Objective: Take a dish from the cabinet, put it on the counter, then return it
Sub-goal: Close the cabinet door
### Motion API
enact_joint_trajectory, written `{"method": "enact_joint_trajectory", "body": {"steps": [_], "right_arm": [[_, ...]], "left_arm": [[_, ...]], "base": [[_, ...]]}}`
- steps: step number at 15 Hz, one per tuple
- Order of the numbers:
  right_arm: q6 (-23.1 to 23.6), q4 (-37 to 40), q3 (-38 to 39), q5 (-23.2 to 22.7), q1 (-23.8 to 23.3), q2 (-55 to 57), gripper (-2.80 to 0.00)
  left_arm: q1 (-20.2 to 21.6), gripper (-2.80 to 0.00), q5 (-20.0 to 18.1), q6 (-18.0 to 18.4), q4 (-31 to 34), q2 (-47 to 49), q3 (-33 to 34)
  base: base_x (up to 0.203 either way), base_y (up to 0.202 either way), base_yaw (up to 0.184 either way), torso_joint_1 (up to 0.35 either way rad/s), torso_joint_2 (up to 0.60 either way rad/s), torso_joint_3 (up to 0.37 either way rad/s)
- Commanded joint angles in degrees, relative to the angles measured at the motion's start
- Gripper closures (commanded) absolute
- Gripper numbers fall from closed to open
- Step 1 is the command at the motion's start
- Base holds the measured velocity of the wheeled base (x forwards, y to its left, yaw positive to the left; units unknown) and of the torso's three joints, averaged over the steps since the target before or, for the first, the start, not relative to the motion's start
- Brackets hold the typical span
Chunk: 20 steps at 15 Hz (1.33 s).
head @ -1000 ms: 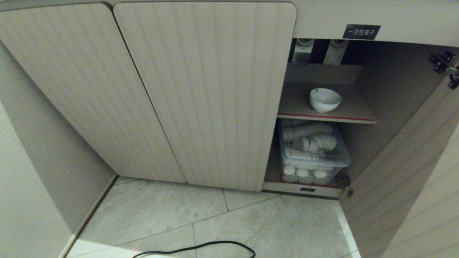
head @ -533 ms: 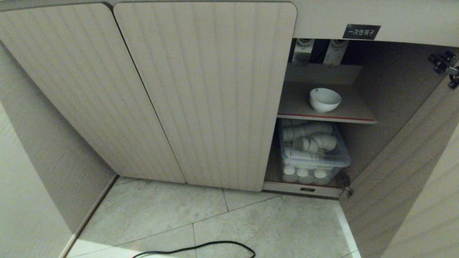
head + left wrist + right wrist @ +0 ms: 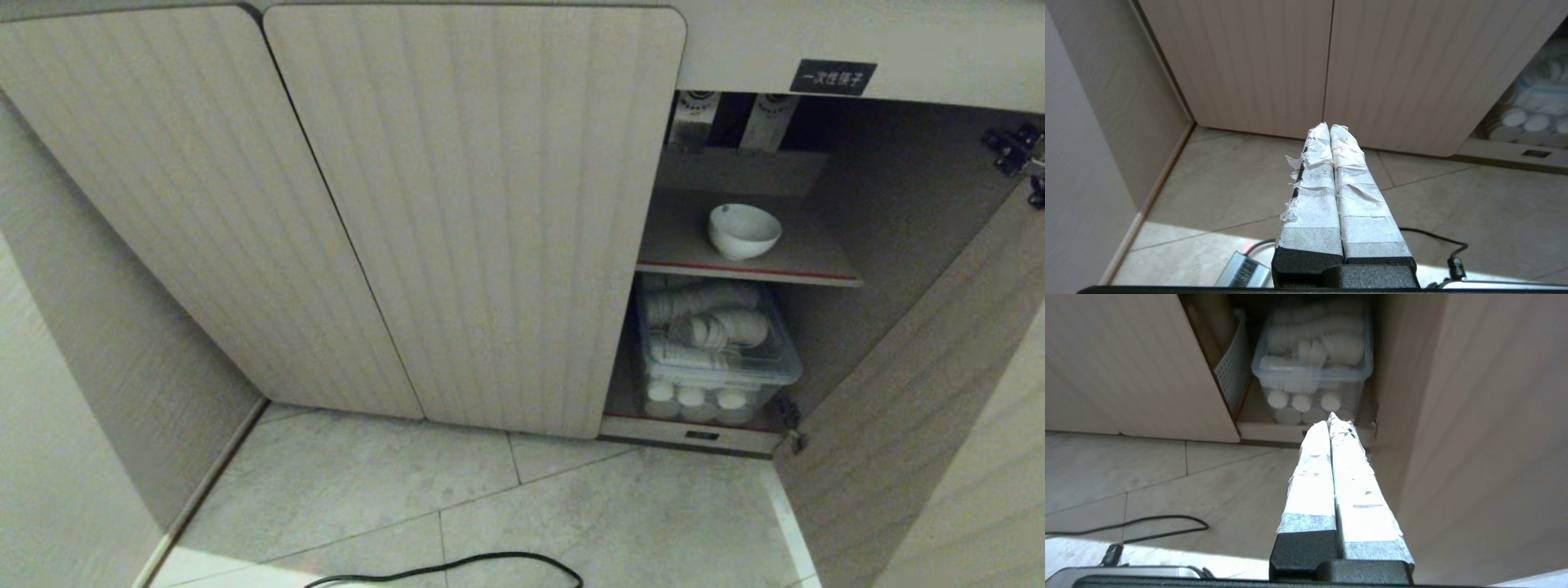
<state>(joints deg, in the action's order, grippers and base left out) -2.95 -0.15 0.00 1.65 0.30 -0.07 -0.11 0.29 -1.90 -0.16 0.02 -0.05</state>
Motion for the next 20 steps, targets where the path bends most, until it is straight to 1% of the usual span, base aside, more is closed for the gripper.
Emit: {"method": "enact_joint_trajectory", "body": {"steps": [1,3,5,19,20], "right_arm": [[0.0,0.1,0.0,0.0,0.1,0.1,0.0],[0.0,0.1,0.0,0.1,0.1,0.1,0.0],[0.0,0.1,0.0,0.0,0.1,0.1,0.0],[0.0,0.1,0.0,0.1,0.1,0.1,0.0],[0.0,0.1,0.0,0.0,0.1,0.1,0.0]], "left_arm": [[0.0,0.0,0.0,0.0,-0.1,0.0,0.0],[0.0,0.0,0.0,0.0,-0.1,0.0,0.0],[0.0,0.0,0.0,0.0,-0.1,0.0,0.0],[0.0,0.0,0.0,-0.1,-0.1,0.0,0.0],[0.0,0.0,0.0,-0.1,-0.2,0.0,0.0]], "base": [[-0.001,-0.1,-0.003,0.007,0.0,0.007],[0.0,-0.174,0.003,0.002,0.0,0.002],[0.0,-0.093,0.002,0.001,0.0,0.003],[-0.004,0.0,-0.001,0.0,0.0,0.0],[-0.136,0.0,0.001,0.01,0.0,0.002]]}}
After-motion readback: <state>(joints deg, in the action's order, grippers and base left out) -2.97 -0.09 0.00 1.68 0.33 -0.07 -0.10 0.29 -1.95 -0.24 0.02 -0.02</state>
